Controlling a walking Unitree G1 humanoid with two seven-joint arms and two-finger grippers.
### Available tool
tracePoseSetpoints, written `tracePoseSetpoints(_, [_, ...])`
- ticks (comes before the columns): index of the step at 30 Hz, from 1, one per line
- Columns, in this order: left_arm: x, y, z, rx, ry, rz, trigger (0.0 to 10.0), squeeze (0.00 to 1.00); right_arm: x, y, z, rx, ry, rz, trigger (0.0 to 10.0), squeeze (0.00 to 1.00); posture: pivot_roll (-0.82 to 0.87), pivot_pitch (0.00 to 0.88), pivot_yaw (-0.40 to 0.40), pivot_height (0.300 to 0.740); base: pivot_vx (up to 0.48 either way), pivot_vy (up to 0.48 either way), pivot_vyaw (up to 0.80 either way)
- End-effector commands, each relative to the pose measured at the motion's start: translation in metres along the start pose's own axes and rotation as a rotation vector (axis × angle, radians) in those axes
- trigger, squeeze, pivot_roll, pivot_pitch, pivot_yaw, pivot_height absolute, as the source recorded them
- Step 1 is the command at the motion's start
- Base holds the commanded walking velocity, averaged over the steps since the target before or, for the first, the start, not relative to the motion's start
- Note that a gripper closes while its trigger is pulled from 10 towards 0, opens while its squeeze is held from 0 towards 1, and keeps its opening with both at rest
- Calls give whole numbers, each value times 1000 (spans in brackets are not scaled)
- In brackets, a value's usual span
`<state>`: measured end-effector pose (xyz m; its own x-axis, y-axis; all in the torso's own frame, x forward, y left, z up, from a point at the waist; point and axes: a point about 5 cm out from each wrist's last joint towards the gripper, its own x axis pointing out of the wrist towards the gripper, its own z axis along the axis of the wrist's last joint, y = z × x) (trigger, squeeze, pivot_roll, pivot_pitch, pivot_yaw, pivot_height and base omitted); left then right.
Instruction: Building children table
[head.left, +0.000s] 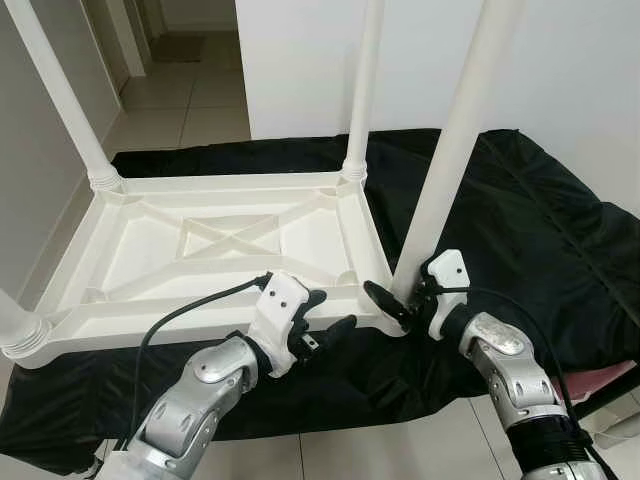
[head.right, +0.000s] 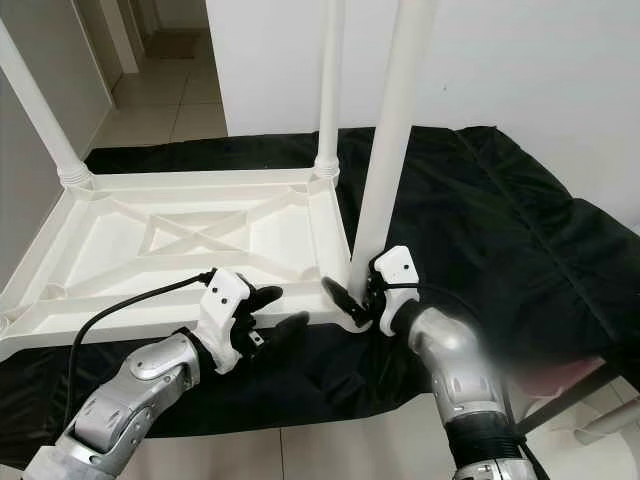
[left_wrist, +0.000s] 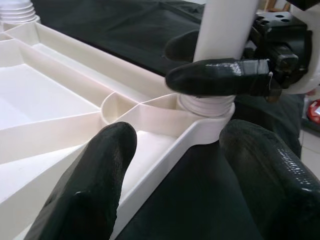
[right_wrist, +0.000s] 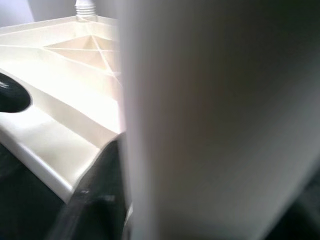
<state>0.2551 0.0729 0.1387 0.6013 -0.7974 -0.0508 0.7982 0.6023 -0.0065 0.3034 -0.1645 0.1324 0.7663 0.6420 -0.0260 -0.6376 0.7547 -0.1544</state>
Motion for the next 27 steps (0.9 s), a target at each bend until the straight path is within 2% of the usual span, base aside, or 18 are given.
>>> tracePoseSetpoints(1, [-1,-7,2,1,9,-137,10000,0,2,-1,3,-11,-12,21,0,0,-47,6,18,740,0,0,0])
tracePoseSetpoints(5, [-1,-7,3,-5,11,-134,10000,0,2,-5,2,-12,-13,22,0,0,-53,9,19,740,0,0,0])
tracePoseSetpoints(6, [-1,-8,3,-7,11,-135,10000,0,2,-5,2,-9,-14,20,824,0,-53,9,19,740,0,0,0])
tracePoseSetpoints(8, [-1,-8,3,-9,12,-136,10000,0,2,-5,2,-7,-14,18,824,0,-53,9,19,740,0,0,0])
tracePoseSetpoints(9, [0,-8,3,-8,12,-137,10000,0,1,-6,2,-5,-15,12,3098,0,-53,9,19,740,0,0,0])
tracePoseSetpoints(10, [0,-8,3,-8,12,-138,10000,0,1,-5,1,-1,-16,11,10000,0,-53,9,19,740,0,0,0])
tracePoseSetpoints(13, [0,-8,3,-7,12,-139,10000,0,1,-3,1,11,-22,5,10000,0,-59,11,22,740,0,0,0])
tracePoseSetpoints(16, [0,-8,3,-6,13,-140,10000,0,1,-1,0,21,-35,-68,10000,0,-58,12,22,740,0,0,0])
tracePoseSetpoints(21, [0,-8,3,-7,13,-139,10000,0,2,1,0,20,-33,-105,10000,0,-57,13,18,740,0,0,0])
tracePoseSetpoints(23, [-1,-9,4,-17,10,-137,10000,0,4,3,0,8,-17,-182,10000,0,-55,16,18,740,0,0,0])
tracePoseSetpoints(24, [-1,-9,4,-17,10,-137,10000,0,4,3,0,8,-17,-182,10000,0,-55,16,18,740,0,0,0])
tracePoseSetpoints(27, [-1,-9,5,-43,-1,-134,10000,0,6,9,1,50,-29,-255,10000,0,-56,16,19,740,0,0,0])
